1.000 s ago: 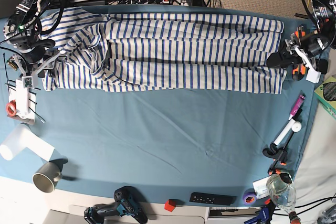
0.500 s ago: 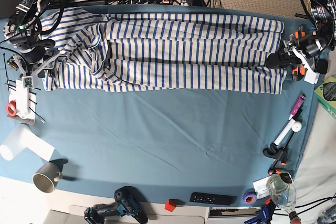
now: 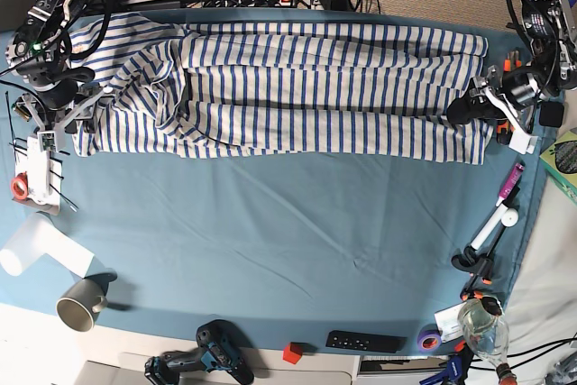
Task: Fold the T-shirt properly
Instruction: 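Grasp and tuck the loose fabric at the shirt's end with the left gripper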
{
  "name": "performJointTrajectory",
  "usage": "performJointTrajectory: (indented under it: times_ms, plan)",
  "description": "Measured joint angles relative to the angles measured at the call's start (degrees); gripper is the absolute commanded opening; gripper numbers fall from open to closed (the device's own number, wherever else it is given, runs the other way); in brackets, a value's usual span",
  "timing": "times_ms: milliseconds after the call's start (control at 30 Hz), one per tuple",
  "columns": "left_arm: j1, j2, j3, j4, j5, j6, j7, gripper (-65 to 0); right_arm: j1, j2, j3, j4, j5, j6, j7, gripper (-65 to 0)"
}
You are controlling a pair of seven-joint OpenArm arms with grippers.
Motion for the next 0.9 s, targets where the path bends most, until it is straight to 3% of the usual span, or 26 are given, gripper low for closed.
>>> performJointTrajectory:
  times_ms: [433, 900]
  plan:
    - [3.69, 0.46, -0.33, 0.28, -3.28, -0.13, -3.06, -30.5, 0.02, 0.0, 0.0, 0.0, 0.0, 0.0, 0.0, -41.8]
    - [3.96, 4.28, -1.09, 0.96, -1.97, -0.85, -4.72, -30.5, 0.02, 0.0, 0.0, 0.0, 0.0, 0.0, 0.0, -41.8]
